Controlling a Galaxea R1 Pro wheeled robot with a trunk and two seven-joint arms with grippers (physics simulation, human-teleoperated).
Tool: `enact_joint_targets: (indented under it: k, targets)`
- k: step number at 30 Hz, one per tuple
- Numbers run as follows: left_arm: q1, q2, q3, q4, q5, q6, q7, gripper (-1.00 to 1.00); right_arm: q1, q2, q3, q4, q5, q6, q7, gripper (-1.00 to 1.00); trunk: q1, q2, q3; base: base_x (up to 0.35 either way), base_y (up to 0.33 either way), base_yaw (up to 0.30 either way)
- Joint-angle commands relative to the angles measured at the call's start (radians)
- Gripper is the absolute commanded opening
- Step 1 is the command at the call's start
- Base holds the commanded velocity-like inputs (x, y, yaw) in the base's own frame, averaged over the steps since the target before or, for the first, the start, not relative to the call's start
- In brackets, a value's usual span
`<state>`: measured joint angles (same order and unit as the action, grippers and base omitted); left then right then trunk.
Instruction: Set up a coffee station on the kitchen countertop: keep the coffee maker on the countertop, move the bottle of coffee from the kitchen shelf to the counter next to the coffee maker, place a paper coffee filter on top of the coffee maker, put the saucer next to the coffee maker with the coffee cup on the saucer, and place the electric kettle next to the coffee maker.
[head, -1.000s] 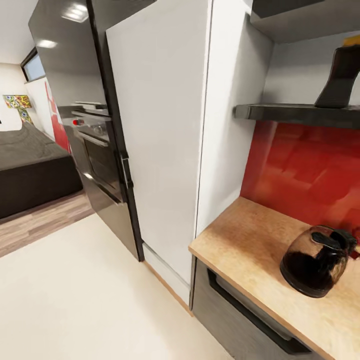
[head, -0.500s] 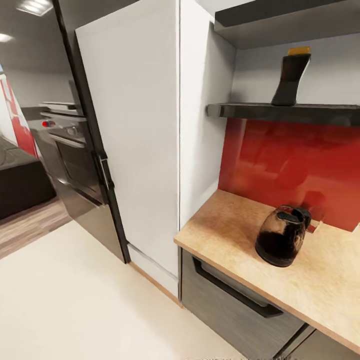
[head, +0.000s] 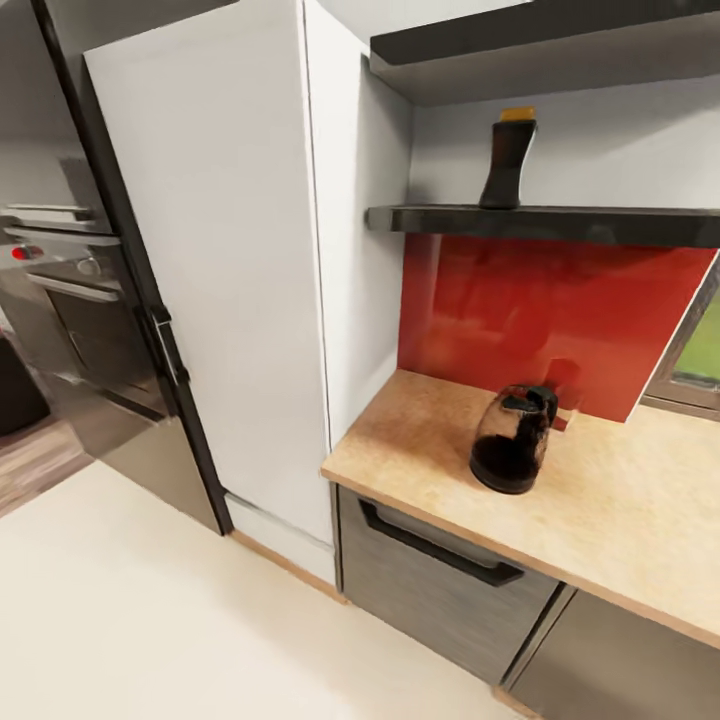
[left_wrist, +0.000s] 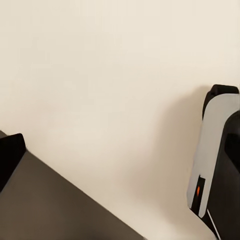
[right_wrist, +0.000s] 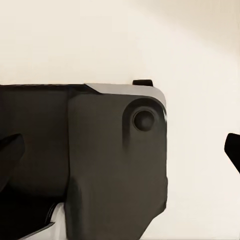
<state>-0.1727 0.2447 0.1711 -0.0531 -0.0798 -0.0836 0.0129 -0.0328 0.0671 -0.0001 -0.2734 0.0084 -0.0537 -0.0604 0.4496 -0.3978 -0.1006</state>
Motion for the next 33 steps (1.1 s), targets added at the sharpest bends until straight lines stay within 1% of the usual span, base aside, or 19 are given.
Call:
enact_joint_targets:
  k: [1,8,33]
  targets:
    - [-0.001,0.000,0.007,0.001,-0.009,-0.004,0.001,1.00,-0.001,0.000,0.000,0.001,0.001,-0.003,-0.004,1.00,0.000,-0.002,-0.002,-0.115,0.268,-0.300]
    - [-0.001,0.001,0.001,0.001,-0.013,-0.006,0.001,1.00,-0.001,0.000,0.000,0.000,0.001,-0.003,-0.005,1.00,0.000,-0.002,-0.002,-0.022,0.064,-0.300]
    - [-0.001,0.004,-0.007,0.001,-0.015,-0.007,0.001,1.00,-0.001,0.001,0.000,0.002,0.001,-0.002,-0.005,1.00,0.000,-0.002,-0.002,0.000,0.001,-0.300]
